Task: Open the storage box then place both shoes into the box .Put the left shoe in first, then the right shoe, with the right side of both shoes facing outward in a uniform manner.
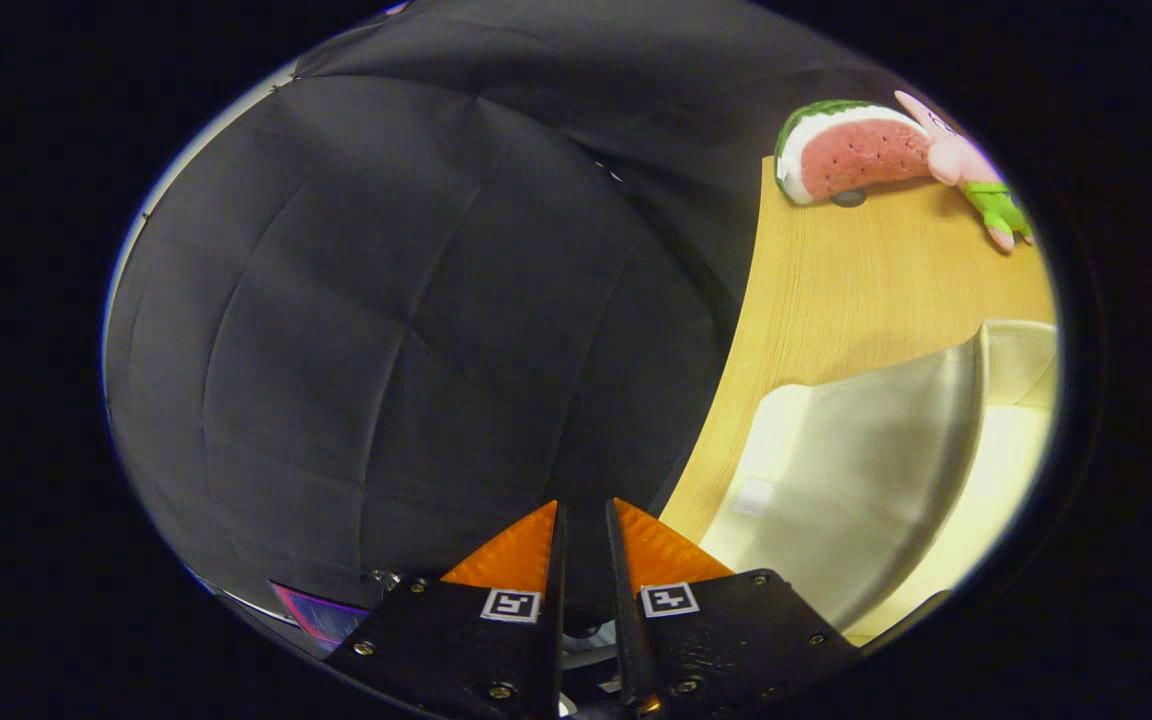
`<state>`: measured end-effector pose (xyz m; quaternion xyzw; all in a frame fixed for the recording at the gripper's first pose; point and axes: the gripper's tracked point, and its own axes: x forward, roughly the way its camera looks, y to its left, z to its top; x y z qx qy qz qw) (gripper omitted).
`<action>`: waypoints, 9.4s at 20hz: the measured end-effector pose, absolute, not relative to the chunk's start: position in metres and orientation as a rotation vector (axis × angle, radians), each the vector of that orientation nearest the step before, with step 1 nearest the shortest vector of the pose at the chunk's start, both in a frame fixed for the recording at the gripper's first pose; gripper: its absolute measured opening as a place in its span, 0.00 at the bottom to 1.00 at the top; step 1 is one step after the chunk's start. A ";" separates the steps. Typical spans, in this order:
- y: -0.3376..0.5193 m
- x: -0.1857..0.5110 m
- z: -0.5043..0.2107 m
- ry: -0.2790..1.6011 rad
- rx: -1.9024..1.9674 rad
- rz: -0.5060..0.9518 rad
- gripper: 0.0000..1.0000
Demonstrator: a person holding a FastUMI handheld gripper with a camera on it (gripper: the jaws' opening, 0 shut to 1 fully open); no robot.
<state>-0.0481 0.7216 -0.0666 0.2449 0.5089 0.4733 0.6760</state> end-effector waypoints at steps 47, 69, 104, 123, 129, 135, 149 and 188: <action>0.207 -0.027 -0.277 1.033 0.150 0.342 0.22; 0.208 -0.006 -0.235 1.156 0.191 0.224 0.03; 0.506 -0.004 -0.232 1.334 0.143 0.303 0.03; 0.518 -0.014 -0.230 1.301 0.029 0.388 0.21; 0.497 -0.011 -0.144 1.154 0.136 0.521 0.21; 0.432 -0.005 -0.098 0.949 0.143 0.591 0.21; 0.294 0.010 -0.103 0.822 0.227 0.515 0.21; 0.023 -0.011 -0.299 1.224 0.114 -0.039 0.21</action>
